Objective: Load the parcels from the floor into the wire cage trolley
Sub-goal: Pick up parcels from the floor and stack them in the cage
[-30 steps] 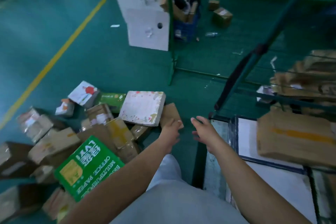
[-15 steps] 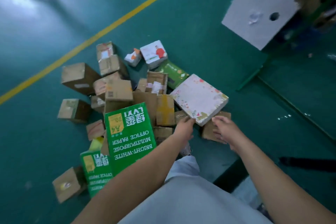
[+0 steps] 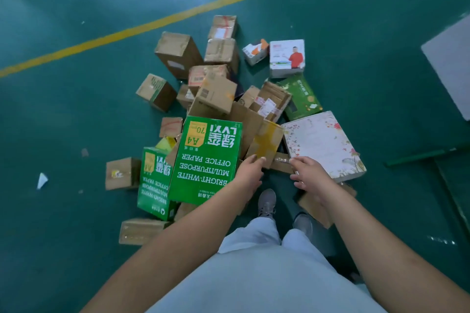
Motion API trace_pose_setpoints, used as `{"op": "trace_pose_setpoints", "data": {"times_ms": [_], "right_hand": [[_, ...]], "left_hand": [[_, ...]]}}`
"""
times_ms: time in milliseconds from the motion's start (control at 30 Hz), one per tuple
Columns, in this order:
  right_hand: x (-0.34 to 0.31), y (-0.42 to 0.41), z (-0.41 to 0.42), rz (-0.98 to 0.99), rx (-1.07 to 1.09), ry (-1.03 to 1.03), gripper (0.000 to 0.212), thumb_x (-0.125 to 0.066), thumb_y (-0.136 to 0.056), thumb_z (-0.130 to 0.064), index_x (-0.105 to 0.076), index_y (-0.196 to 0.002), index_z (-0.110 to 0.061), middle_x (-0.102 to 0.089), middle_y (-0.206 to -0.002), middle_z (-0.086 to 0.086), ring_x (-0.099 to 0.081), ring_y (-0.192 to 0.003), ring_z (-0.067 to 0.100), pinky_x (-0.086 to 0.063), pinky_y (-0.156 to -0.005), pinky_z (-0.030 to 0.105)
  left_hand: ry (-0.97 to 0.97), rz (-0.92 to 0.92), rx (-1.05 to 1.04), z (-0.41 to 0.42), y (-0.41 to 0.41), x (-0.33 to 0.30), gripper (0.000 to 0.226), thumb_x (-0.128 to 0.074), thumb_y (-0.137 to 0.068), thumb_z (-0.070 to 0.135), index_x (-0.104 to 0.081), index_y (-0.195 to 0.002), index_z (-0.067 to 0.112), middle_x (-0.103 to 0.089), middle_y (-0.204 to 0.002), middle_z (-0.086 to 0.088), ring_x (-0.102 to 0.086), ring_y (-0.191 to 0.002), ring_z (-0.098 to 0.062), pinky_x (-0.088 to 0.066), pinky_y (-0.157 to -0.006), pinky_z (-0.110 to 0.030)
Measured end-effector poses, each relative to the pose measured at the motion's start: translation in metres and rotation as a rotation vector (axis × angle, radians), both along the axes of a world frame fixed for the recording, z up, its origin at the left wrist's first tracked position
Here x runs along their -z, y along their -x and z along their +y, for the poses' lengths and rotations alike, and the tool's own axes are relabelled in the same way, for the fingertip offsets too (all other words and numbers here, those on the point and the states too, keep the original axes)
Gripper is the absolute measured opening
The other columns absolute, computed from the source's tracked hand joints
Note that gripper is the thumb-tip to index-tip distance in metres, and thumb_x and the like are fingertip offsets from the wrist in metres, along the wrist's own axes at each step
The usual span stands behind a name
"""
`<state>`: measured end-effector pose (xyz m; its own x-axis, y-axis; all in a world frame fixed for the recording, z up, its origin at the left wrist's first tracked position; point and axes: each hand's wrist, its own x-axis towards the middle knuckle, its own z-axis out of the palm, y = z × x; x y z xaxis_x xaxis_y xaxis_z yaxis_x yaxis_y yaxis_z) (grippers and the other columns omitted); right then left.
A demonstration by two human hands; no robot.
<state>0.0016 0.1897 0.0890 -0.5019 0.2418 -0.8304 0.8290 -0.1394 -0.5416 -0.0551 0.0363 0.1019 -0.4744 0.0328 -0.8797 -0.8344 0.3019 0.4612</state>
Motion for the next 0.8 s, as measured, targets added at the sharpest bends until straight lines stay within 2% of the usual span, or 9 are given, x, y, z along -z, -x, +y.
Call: {"op": "trace_pose_setpoints", "data": {"times_ms": [67,100,167,233,467,633,800], "right_hand": [[0.002,0.006,0.0,0.005,-0.057,0.002,0.025,-0.056,-0.104,-0.038,-0.058,-0.125,-0.025,-0.061,-0.113,-0.001,-0.063,-0.107,0.021,-0.057,-0.09,0.039],[0.003,0.007,0.001,0.005,-0.092,0.008,0.025,-0.056,-0.103,-0.038,-0.058,-0.125,-0.025,-0.061,-0.115,-0.001,-0.063,-0.107,0.022,-0.057,-0.088,0.037],[0.003,0.005,0.003,-0.004,-0.158,0.018,0.027,-0.056,-0.103,-0.038,-0.058,-0.126,-0.024,-0.061,-0.115,-0.001,-0.062,-0.107,0.023,-0.056,-0.086,0.037],[0.001,0.002,0.008,-0.002,-0.223,0.013,0.026,-0.056,-0.104,-0.037,-0.059,-0.125,-0.023,-0.06,-0.116,-0.001,-0.062,-0.108,0.022,-0.056,-0.084,0.036],[-0.006,-0.011,0.019,0.0,-0.387,0.024,0.022,-0.054,-0.105,-0.035,-0.057,-0.123,-0.024,-0.059,-0.116,0.0,-0.063,-0.109,0.022,-0.056,-0.091,0.037],[0.001,-0.021,0.014,0.018,-0.465,0.042,0.019,-0.055,-0.104,-0.037,-0.058,-0.119,-0.026,-0.061,-0.116,0.001,-0.064,-0.107,0.022,-0.057,-0.088,0.037],[0.015,-0.032,0.012,-0.023,-0.553,0.037,0.021,-0.056,-0.104,-0.036,-0.06,-0.121,-0.025,-0.061,-0.119,0.0,-0.064,-0.106,0.021,-0.056,-0.085,0.035]], "left_hand": [[0.004,0.009,-0.072,-0.003,-0.008,-0.006,0.05,-0.051,-0.107,0.031,-0.039,-0.154,0.022,-0.058,-0.093,0.0,-0.055,-0.081,-0.017,-0.048,-0.074,-0.03],[0.007,0.007,-0.111,-0.005,-0.013,-0.007,0.048,-0.051,-0.107,0.03,-0.041,-0.153,0.021,-0.06,-0.097,0.0,-0.057,-0.084,-0.017,-0.048,-0.073,-0.029],[0.011,-0.002,-0.187,-0.007,-0.028,-0.008,0.048,-0.052,-0.106,0.031,-0.042,-0.153,0.022,-0.06,-0.124,-0.004,-0.06,-0.104,-0.021,-0.05,-0.084,-0.03],[0.011,-0.013,-0.267,-0.006,-0.043,-0.008,0.053,-0.053,-0.105,0.032,-0.038,-0.155,0.025,-0.051,-0.144,-0.006,-0.056,-0.117,-0.025,-0.05,-0.099,-0.036],[-0.002,-0.029,-0.442,0.001,-0.094,-0.012,0.053,-0.049,-0.108,0.027,-0.033,-0.159,0.024,-0.043,-0.157,-0.01,-0.048,-0.138,-0.03,-0.044,-0.113,-0.043],[0.014,-0.042,-0.535,-0.003,-0.121,-0.005,0.049,-0.034,-0.112,0.011,-0.03,-0.16,0.021,-0.041,-0.157,-0.01,-0.045,-0.142,-0.03,-0.041,-0.115,-0.042],[0.044,-0.05,-0.655,-0.016,-0.143,0.014,0.054,-0.035,-0.109,0.005,-0.032,-0.159,0.025,-0.049,-0.141,-0.009,-0.054,-0.122,-0.026,-0.046,-0.11,-0.042]]}}
